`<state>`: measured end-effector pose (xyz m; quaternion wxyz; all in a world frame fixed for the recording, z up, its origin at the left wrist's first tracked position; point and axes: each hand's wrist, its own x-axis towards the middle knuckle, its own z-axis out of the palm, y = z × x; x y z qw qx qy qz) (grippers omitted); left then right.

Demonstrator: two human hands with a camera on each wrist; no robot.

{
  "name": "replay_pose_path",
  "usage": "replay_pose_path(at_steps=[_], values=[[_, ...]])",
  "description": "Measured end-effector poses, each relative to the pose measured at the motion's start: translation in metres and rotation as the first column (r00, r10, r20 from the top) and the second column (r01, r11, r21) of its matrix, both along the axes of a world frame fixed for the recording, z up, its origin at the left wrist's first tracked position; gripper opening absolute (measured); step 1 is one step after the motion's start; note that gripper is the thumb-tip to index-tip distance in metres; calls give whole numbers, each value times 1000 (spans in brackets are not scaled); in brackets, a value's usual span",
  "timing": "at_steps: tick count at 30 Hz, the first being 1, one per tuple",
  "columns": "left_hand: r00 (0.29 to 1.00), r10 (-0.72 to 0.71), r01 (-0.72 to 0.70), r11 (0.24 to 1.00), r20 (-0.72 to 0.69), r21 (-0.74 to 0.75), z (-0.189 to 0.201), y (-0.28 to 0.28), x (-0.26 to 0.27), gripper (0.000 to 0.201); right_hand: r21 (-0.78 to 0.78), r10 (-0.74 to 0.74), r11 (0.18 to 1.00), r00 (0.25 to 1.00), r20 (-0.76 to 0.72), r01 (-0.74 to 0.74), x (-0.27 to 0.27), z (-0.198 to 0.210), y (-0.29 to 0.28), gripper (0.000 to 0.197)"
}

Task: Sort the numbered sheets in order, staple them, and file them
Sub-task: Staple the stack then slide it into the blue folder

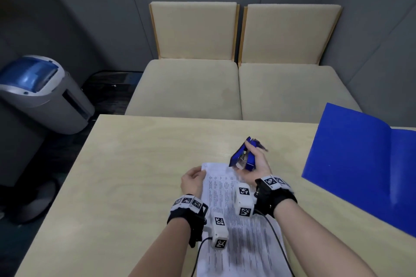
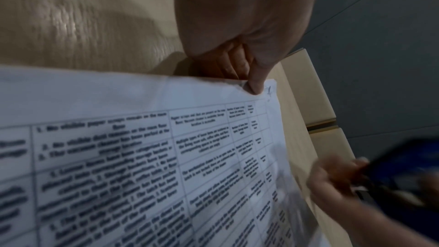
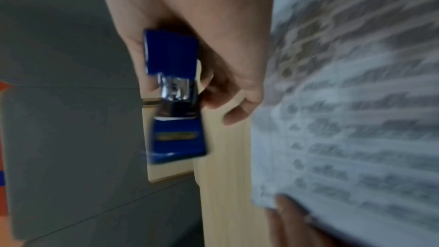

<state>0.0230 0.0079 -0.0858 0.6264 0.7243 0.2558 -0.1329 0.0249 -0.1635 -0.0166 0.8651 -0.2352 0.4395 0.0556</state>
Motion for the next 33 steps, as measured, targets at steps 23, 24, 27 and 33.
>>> replay_pose_path(at_steps=[23, 24, 27, 33], values=[[995, -34, 35, 999, 95, -8, -2, 2, -6, 14, -786, 633, 276, 720, -285, -554, 65, -26, 53, 39], [995, -27, 28, 1000, 97, -12, -2, 2, -6, 14, -808, 641, 185, 692, -332, -559, 65, -25, 55, 40], [994, -15, 17, 1000, 107, -18, -1, 1, -6, 12, -829, 669, -82, 586, -457, -553, 69, -24, 60, 40], [991, -14, 16, 1000, 130, -20, 2, 0, -6, 12, -785, 739, -343, 368, -564, -515, 80, -13, 63, 44]])
